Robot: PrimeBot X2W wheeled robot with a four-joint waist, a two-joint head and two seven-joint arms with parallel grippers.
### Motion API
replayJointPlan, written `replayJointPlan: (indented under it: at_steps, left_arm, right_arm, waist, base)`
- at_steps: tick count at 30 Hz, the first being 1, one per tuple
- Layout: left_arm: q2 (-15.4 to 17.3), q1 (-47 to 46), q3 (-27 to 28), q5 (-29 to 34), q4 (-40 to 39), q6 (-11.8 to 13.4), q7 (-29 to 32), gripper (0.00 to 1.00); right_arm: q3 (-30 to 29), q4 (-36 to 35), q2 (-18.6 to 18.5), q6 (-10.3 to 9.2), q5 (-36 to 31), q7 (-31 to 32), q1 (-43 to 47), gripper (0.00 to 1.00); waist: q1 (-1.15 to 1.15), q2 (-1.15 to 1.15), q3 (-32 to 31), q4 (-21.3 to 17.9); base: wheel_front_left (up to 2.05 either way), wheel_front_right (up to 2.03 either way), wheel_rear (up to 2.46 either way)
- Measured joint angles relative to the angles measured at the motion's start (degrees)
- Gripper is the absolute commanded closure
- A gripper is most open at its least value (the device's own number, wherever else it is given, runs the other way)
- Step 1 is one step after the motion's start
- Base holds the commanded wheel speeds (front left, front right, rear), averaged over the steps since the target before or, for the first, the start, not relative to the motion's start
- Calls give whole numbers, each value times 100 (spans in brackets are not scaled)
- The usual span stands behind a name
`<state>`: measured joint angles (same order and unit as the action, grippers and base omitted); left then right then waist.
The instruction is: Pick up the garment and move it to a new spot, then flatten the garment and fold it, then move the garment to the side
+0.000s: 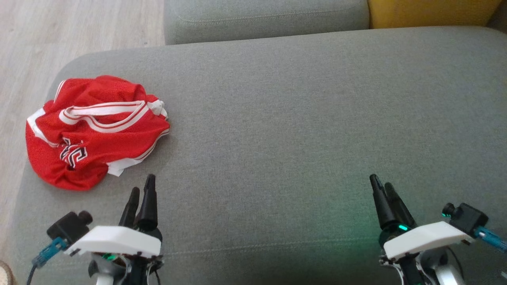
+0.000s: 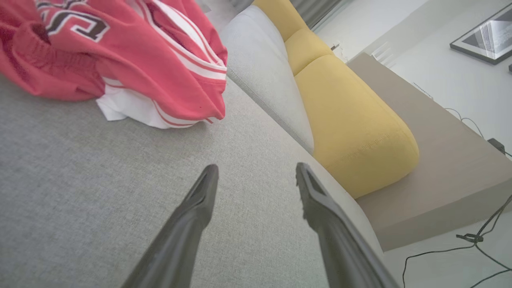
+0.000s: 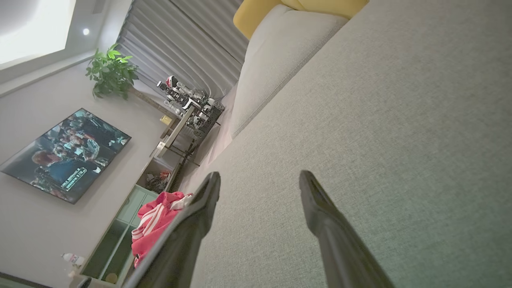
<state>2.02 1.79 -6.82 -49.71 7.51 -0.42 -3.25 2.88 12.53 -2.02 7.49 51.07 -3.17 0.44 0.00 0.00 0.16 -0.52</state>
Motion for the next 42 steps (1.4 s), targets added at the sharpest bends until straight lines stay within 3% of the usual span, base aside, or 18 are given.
replayJointPlan:
  at_steps: [42]
  left_arm:
    - [346, -2, -1114, 2934, -730, 757, -698, 0]
  right_arm:
    - [459, -552, -10, -1, -2938, -695, -8, 0]
  waist:
    - [0, 0, -60, -23]
  base:
    - [0, 0, 0]
